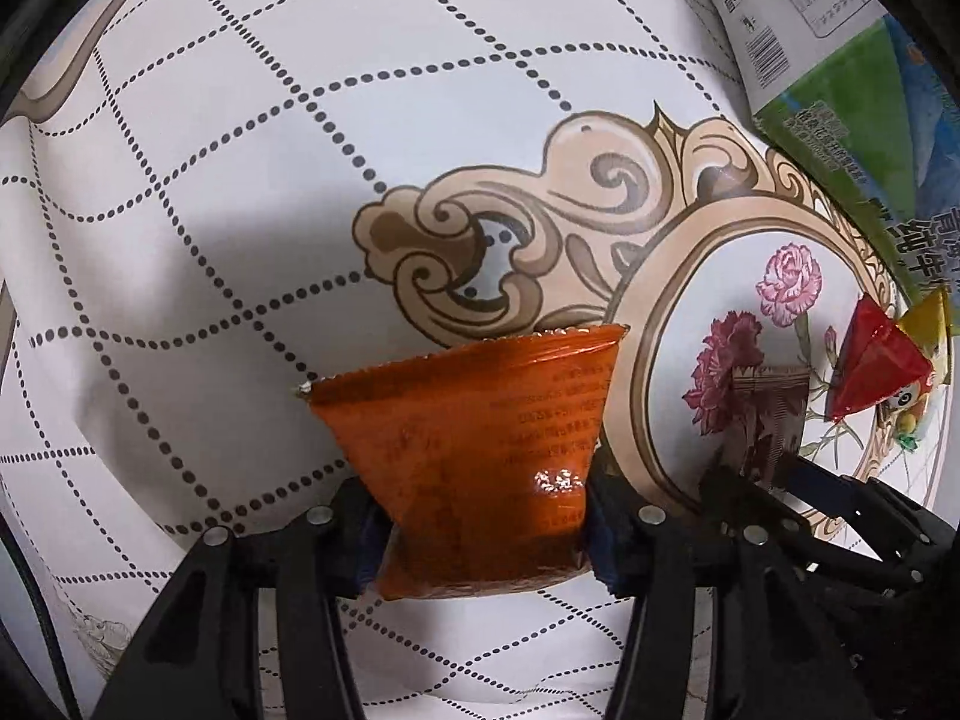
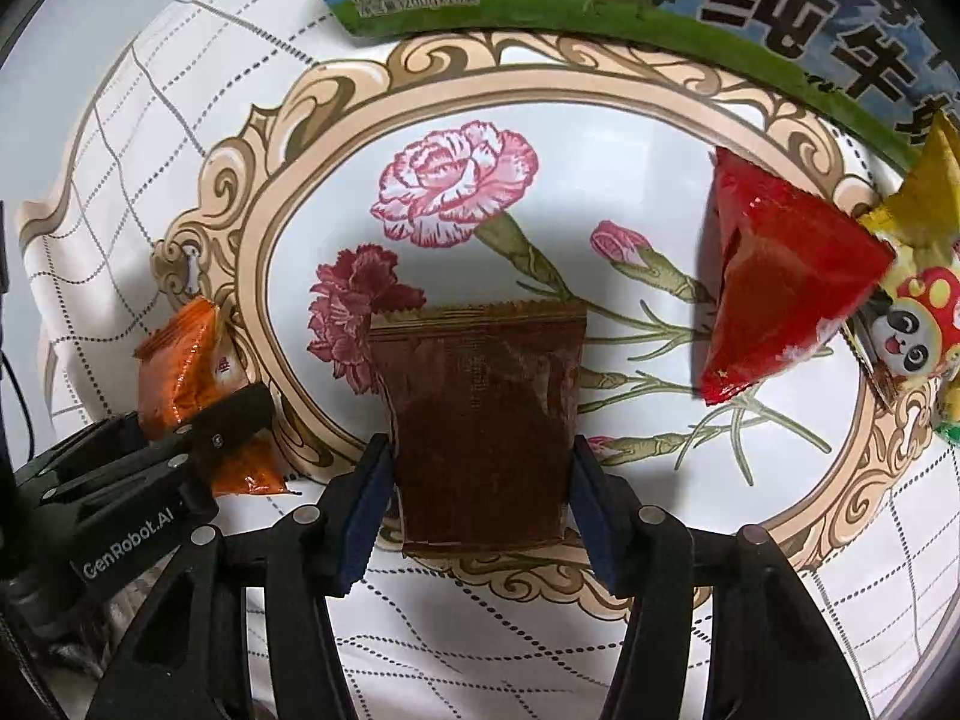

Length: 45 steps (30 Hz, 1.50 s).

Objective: Organize snacks
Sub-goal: 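Carry the orange pack and brown pack into the box and open both tools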

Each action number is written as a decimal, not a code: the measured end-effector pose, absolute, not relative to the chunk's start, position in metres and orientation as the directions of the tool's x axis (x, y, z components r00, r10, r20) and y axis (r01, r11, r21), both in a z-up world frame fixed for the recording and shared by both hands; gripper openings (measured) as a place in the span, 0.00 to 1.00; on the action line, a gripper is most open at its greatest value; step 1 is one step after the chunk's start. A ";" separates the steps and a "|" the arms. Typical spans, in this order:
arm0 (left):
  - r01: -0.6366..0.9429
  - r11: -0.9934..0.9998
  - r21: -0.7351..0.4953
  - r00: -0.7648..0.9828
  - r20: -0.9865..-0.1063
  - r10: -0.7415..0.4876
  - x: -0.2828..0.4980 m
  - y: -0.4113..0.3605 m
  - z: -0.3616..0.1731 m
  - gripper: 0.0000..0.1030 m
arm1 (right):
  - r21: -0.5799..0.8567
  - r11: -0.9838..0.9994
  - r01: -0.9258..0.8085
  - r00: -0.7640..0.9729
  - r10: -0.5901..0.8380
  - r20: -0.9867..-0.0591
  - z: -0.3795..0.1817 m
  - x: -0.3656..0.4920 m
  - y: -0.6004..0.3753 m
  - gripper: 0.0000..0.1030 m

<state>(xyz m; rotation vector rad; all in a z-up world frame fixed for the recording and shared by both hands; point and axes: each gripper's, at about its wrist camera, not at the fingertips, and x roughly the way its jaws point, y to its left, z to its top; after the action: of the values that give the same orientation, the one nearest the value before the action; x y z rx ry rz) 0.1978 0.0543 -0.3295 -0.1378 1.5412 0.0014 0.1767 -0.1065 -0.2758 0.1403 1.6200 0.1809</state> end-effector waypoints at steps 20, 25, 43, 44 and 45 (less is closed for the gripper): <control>0.049 0.978 -0.205 0.148 -0.966 -0.210 0.150 -0.043 -0.214 0.42 | 0.316 0.948 -0.034 0.090 0.318 -0.944 -0.178 0.126 -0.134 0.56; 0.163 0.945 -0.282 0.202 -0.929 -0.312 0.175 -0.087 -0.150 0.42 | 0.376 0.927 0.009 0.215 0.365 -0.906 -0.111 0.143 -0.189 0.56; 0.218 0.975 -0.049 0.142 -0.987 -0.082 0.397 -0.124 -0.162 0.43 | 0.250 0.946 0.207 0.304 0.181 -0.935 -0.072 0.349 -0.364 0.56; 0.213 0.976 -0.033 0.131 -0.989 -0.062 0.404 -0.125 -0.169 0.43 | 0.243 0.946 0.215 0.292 0.175 -0.940 -0.080 0.358 -0.367 0.56; 0.208 0.978 -0.016 0.122 -0.992 -0.042 0.411 -0.125 -0.176 0.43 | 0.232 0.948 0.219 0.277 0.168 -0.946 -0.088 0.368 -0.370 0.56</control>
<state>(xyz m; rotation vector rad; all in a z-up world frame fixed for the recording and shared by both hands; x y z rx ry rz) 0.4111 -0.1252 -0.1758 0.1383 1.4379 -0.1834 0.3681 -0.3702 -0.0877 0.3469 1.2970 -0.0352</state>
